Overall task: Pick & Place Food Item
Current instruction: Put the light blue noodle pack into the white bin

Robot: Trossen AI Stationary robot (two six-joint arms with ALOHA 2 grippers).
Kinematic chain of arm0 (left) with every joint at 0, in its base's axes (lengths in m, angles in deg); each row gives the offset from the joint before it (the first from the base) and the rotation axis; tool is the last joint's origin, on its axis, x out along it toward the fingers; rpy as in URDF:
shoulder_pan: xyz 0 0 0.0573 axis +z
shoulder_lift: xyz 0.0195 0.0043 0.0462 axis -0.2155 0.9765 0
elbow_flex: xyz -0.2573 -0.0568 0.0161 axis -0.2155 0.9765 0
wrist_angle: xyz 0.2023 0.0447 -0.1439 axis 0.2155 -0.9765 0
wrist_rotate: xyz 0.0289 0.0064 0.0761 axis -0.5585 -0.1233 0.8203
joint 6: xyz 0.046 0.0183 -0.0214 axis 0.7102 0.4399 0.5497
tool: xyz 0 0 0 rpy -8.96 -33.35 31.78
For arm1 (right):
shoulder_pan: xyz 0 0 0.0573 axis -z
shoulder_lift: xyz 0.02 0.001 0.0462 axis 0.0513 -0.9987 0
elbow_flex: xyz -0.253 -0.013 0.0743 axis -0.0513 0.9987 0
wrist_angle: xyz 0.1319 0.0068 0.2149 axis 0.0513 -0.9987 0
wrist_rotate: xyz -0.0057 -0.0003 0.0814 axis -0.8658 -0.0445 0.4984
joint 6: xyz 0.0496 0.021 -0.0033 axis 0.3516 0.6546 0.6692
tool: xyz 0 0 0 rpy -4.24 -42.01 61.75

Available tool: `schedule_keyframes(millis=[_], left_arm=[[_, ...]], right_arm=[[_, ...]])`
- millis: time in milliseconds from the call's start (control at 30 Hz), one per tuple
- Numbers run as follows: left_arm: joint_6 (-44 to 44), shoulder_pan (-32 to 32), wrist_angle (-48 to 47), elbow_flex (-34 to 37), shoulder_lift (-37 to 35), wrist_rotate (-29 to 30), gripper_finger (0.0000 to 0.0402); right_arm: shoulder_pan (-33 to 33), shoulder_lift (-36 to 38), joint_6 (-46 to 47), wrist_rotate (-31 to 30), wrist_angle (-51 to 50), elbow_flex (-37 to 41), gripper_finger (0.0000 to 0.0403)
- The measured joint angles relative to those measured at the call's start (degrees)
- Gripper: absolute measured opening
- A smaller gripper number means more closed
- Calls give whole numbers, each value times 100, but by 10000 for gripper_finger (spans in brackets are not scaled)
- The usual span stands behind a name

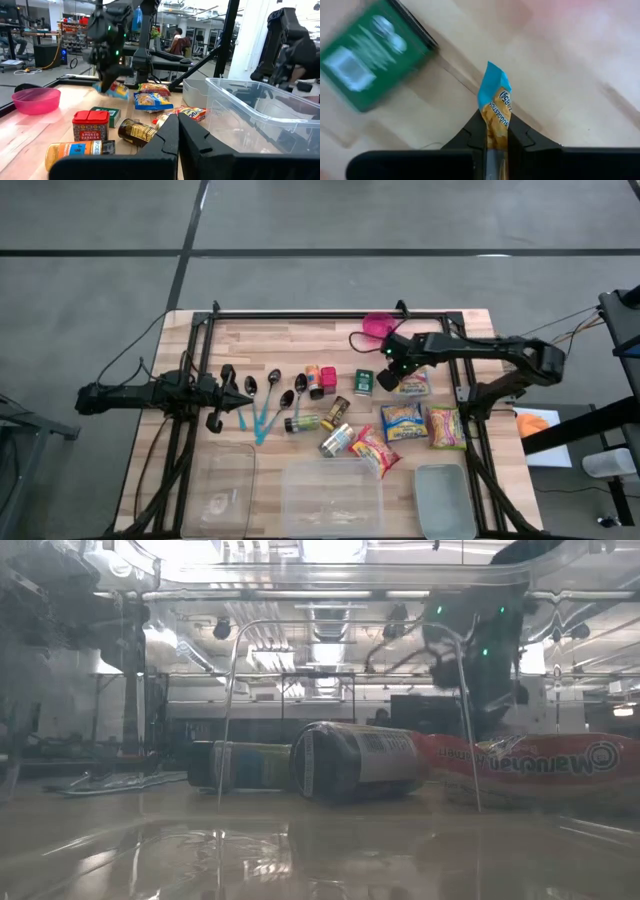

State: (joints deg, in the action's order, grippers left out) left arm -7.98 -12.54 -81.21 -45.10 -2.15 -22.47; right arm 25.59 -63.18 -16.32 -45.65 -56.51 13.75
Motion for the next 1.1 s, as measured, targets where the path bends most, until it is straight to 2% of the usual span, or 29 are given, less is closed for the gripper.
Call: schedule_keyframes(millis=[233, 533, 833, 1100], left_arm=[[0, 0, 0, -2, 0, 0, 0], [0, 2, 0, -2, 0, 0, 0], [0, 2, 0, -2, 0, 0, 0], [0, 1, 0, -1, 0, 0, 0]], right_arm=[[-31, 1446, 228, 334, 134, -2, 19], [-349, 2952, 226, 1165, 1446, 11, 18], [-833, 3294, 197, 1727, 2166, 42, 18], [-1791, 3179, -42, 1736, 3859, 299, 18]])
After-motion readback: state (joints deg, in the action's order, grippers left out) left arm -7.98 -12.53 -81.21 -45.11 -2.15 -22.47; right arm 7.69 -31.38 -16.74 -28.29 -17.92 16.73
